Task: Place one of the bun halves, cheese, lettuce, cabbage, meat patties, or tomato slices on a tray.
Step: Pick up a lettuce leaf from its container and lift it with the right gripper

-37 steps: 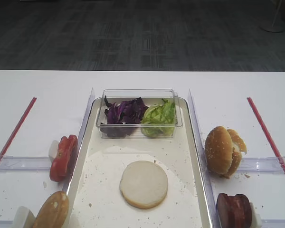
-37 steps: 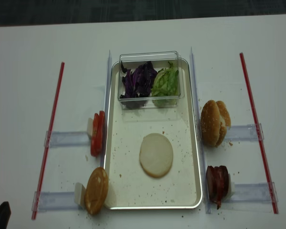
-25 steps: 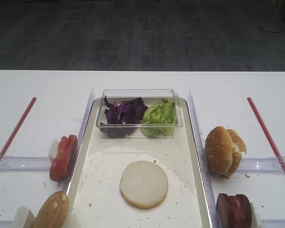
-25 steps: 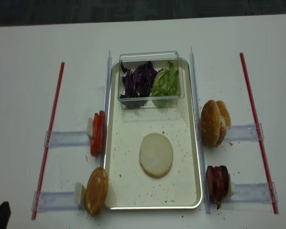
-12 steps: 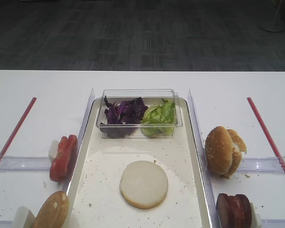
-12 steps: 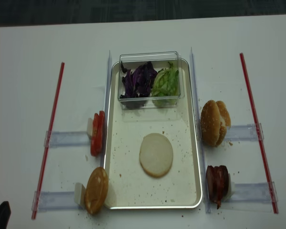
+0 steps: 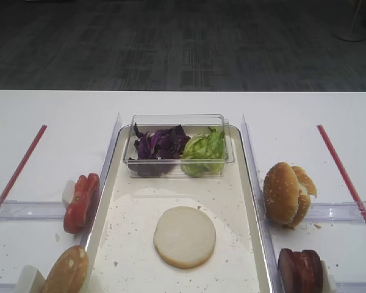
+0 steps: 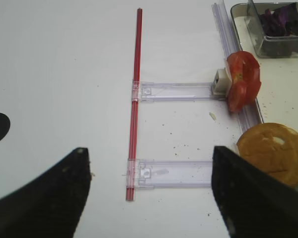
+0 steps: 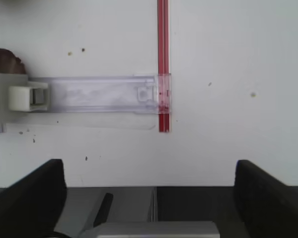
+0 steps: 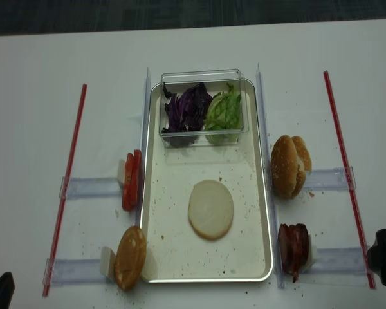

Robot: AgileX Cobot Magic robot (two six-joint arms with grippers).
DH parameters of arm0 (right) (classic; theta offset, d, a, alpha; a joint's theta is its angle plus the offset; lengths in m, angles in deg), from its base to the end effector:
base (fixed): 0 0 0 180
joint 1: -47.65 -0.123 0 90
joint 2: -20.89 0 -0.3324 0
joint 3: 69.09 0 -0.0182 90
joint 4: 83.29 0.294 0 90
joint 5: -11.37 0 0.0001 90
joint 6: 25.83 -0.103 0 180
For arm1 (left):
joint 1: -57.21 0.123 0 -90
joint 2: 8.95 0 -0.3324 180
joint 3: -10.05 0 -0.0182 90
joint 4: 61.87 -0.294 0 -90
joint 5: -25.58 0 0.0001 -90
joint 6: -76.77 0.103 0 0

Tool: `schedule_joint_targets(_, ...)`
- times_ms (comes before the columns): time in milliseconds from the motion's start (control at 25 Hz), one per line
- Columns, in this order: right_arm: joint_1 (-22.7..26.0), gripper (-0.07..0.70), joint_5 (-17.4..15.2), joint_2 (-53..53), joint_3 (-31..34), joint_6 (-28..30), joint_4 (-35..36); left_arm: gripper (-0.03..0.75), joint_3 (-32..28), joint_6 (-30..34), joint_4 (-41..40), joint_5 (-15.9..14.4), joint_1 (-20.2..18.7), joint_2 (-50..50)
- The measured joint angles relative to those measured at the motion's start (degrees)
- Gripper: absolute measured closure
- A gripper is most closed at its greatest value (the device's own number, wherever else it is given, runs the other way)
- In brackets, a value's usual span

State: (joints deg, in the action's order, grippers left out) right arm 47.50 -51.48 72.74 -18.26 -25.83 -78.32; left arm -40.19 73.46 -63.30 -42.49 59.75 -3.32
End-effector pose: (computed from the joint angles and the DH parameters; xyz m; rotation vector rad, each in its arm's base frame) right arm 0.1112 0.0082 0.2382 0.0392 2.8867 0.1192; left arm -0.0124 0.0018 0.2781 -0.1136 2.1600 0.0227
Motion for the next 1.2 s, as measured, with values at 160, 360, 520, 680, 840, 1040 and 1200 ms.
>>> schedule_joint_targets(160, 0.0, -0.060, 0.4, 4.9, 0.0, 0.0, 0.0, 0.242, 0.0, 0.0, 0.0, 0.0, 0.0, 0.0)
schedule_joint_targets(360, 0.0, -0.060, 0.7, 9.0, 0.0, 0.0, -0.1, 0.242, 0.0, 0.0, 0.0, 0.0, 0.0, 0.0)
schedule_joint_targets(520, 0.0, -0.060, 0.8, 10.1, 0.0, 0.0, -0.1, 0.242, 0.0, 0.0, 0.0, 0.0, 0.0, 0.0)
schedule_joint_targets(680, 0.0, -0.060, 0.4, 10.5, -1.8, -0.6, -0.6, 0.242, 0.0, 0.1, 0.0, 0.0, 0.0, 0.0)
schedule_joint_targets(840, 0.0, -0.060, -0.1, 15.4, -6.5, -1.7, -0.7, 0.242, 0.0, 0.1, 0.0, 0.0, 0.0, 0.0)
schedule_joint_targets(1040, 0.0, -0.060, -0.1, 26.3, -14.9, -1.7, -0.7, 0.242, 0.0, 0.1, 0.0, 0.0, 0.0, 0.0)
schedule_joint_targets(1200, 0.0, -0.060, 0.0, 35.9, -24.2, -1.7, -0.9, 0.242, 0.0, 0.1, 0.0, 0.0, 0.0, 0.0)
